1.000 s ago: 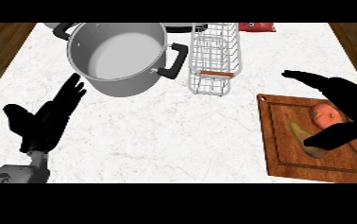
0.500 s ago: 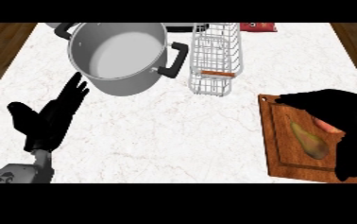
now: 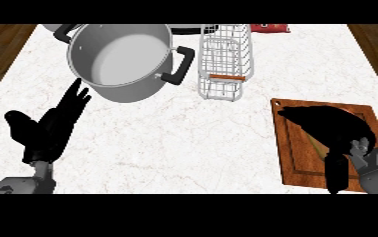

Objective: Pick the pear from the cutting board and place it in the tiered basket

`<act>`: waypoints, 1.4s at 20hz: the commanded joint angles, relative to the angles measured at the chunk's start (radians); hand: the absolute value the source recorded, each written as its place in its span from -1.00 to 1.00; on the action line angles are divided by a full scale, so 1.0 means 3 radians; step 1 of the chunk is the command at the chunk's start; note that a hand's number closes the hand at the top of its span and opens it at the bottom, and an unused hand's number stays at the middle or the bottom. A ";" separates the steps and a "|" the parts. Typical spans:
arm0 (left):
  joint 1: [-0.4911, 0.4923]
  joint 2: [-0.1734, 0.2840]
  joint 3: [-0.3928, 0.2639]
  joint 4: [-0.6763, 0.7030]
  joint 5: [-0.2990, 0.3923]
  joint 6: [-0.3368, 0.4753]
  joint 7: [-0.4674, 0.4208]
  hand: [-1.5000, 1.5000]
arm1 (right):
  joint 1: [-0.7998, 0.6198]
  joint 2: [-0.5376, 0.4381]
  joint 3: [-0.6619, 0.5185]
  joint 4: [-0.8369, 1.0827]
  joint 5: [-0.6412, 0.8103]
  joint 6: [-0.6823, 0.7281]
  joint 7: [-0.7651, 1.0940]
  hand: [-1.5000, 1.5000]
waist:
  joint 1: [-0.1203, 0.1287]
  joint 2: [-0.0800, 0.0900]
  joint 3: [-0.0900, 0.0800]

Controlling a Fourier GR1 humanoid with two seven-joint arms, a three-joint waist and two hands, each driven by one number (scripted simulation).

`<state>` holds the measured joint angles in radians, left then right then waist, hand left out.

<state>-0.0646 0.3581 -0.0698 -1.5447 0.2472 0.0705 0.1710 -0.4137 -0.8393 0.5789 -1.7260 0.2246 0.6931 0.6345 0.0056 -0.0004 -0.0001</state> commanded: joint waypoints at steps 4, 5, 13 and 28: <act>0.0075 -0.0004 0.0090 -0.0235 -0.0049 -0.0050 0.0149 0.00 | 0.0356 0.0004 -0.0122 0.0329 0.0660 -0.0109 -0.0457 -1.00 | -0.0008 -0.0001 0.0002; 0.0023 -0.0090 0.0022 -0.0289 -0.0081 -0.0011 0.0224 0.00 | 0.0163 0.0404 -0.0002 0.0494 0.0761 -0.0063 -0.0182 -1.00 | 0.0008 0.0002 0.0001; 0.0016 -0.0049 0.0227 -0.0251 -0.0082 -0.0181 0.0273 0.00 | 0.0492 0.0377 -0.0079 0.0873 0.1581 -0.0641 -0.1035 -1.00 | -0.0005 0.0002 0.0002; 0.0032 -0.0400 0.0153 -0.0138 -0.0378 -0.0146 0.0150 0.00 | 0.0589 0.0376 -0.0214 0.1100 0.2146 -0.0227 -0.1596 1.00 | -0.0021 -0.0002 0.0000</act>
<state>-0.0588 0.2729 0.0038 -1.5712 0.1636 0.0084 0.2024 -0.2927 -0.7146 0.4834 -1.3756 0.8094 0.6243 0.1878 0.0060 -0.0043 -0.0031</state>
